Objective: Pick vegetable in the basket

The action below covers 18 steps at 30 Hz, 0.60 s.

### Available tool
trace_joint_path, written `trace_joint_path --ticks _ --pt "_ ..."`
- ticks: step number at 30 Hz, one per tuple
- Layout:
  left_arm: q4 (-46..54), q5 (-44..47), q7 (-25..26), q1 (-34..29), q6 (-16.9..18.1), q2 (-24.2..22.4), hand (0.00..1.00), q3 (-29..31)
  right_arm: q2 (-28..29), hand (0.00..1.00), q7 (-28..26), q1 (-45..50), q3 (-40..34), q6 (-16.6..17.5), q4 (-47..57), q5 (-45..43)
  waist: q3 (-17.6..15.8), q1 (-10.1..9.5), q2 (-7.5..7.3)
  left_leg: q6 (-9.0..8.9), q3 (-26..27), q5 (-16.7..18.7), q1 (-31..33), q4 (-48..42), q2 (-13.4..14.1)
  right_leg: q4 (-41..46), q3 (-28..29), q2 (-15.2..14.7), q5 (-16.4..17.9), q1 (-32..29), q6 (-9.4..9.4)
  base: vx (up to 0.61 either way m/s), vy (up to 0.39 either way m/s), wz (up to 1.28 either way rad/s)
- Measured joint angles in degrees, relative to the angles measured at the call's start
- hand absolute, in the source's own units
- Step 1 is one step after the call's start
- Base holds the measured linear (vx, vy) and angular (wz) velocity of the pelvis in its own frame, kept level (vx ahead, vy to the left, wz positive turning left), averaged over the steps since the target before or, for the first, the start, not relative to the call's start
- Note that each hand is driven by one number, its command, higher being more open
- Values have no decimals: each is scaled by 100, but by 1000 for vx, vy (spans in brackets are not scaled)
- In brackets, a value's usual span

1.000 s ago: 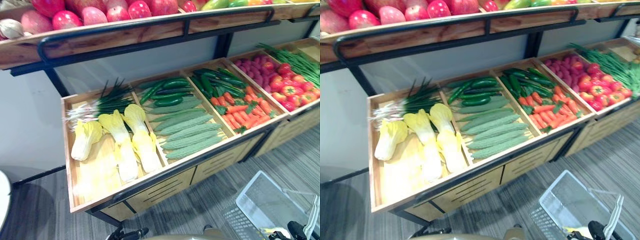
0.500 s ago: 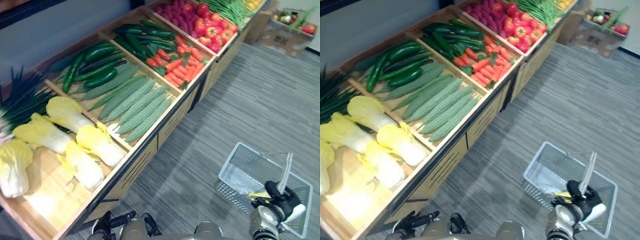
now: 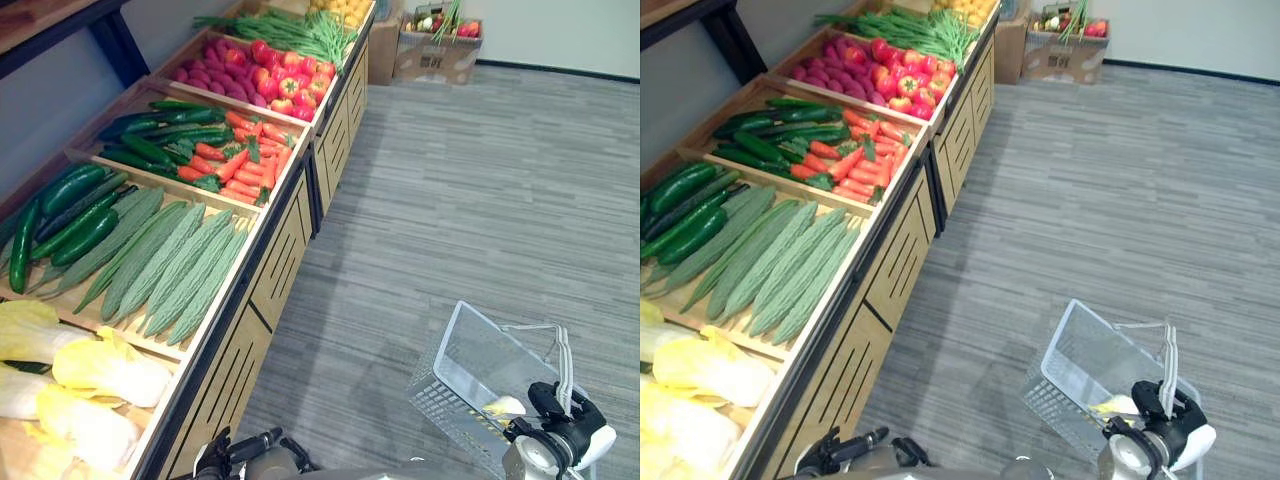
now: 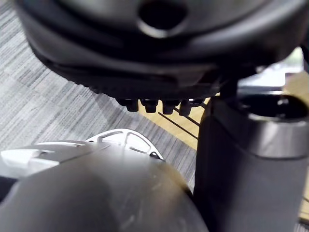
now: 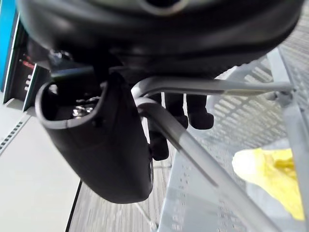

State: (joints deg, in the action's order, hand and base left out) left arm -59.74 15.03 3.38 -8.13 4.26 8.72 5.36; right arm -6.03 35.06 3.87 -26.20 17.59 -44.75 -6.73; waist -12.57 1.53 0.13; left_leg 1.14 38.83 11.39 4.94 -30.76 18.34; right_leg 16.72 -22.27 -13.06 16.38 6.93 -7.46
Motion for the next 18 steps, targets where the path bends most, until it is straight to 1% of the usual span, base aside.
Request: trace_joint_path --ticks 1,2,3,4,5,6,7,8,9,11,15,17,18 --pt "10 39 32 8 -4 -30 100 96 -9 0 -5 -139 68 2 16 42 -84 -7 36 -7 -602 -58 27 -289 -8 47 299 19 13 -18 15 -14 -41 -117" --pt "42 51 31 -3 15 -90 100 240 -13 0 -16 -200 165 4 35 151 -106 -52 -4 221 -1342 -288 227 -787 -88 54 671 -15 -9 -52 57 -27 -11 -140" --pt "52 46 44 -13 30 -124 100 255 -35 0 -21 -212 250 13 77 212 -83 -110 -3 -62 -1805 -107 303 -695 -296 62 889 -64 -36 -95 75 -1 75 -176" --pt "129 10 80 -84 76 -206 100 238 -123 0 -63 -259 454 41 159 243 -66 -143 42 -470 -2711 147 184 75 -798 89 1373 -130 -108 -307 45 43 139 -193" --pt "163 21 113 -127 56 -271 100 196 -192 0 -106 -325 613 48 194 345 -24 -121 154 -528 -3353 -29 72 952 -1084 127 1838 -62 -164 -580 8 63 154 -195" --pt "160 23 127 -151 23 -319 100 184 -231 0 -128 -299 676 48 243 397 14 -132 241 -488 -3575 -382 -22 1382 -1157 155 2020 7 -181 -702 -15 49 123 -155" --pt "146 72 132 -169 12 -337 100 204 -196 0 -135 -282 751 48 290 447 42 -118 255 -709 -3666 -421 -163 1508 -1216 157 2268 26 -192 -798 -66 70 113 -109" --pt "149 72 157 -172 1 -317 100 171 -142 0 -128 -163 791 48 486 449 41 -94 200 -699 -3647 -444 -203 1516 -1289 24 2349 -50 -259 -815 -170 84 130 -87" --pt "163 69 178 -171 20 -307 100 177 -98 0 -115 -55 803 48 655 449 48 -92 165 -699 -3641 -444 -227 1511 -1330 -37 2432 -93 -293 -816 -208 84 115 -56" --pt "210 69 205 -172 18 -323 100 188 -73 0 -85 117 980 48 965 452 70 -102 155 -701 -3578 -443 -278 1496 -1299 -69 2577 -86 -340 -879 -212 33 42 -37" --pt "210 66 249 -225 20 -431 100 243 -9 0 -80 369 1264 46 1149 464 143 -122 259 -729 -3439 -428 -405 1574 -1122 -48 2620 107 -392 -887 -212 -12 -52 -21" --pt "208 26 242 -280 20 -506 100 254 15 0 -80 559 1276 47 1275 451 247 -114 355 -845 -3413 -425 -502 1767 -1015 -38 2615 215 -413 -905 -193 -37 -67 -7" --pt "209 -2 243 -284 21 -523 100 254 14 0 -80 600 1275 47 1323 451 261 -114 376 -869 -3405 -420 -532 1832 -999 -31 2614 234 -416 -917 -192 -63 -37 -5"
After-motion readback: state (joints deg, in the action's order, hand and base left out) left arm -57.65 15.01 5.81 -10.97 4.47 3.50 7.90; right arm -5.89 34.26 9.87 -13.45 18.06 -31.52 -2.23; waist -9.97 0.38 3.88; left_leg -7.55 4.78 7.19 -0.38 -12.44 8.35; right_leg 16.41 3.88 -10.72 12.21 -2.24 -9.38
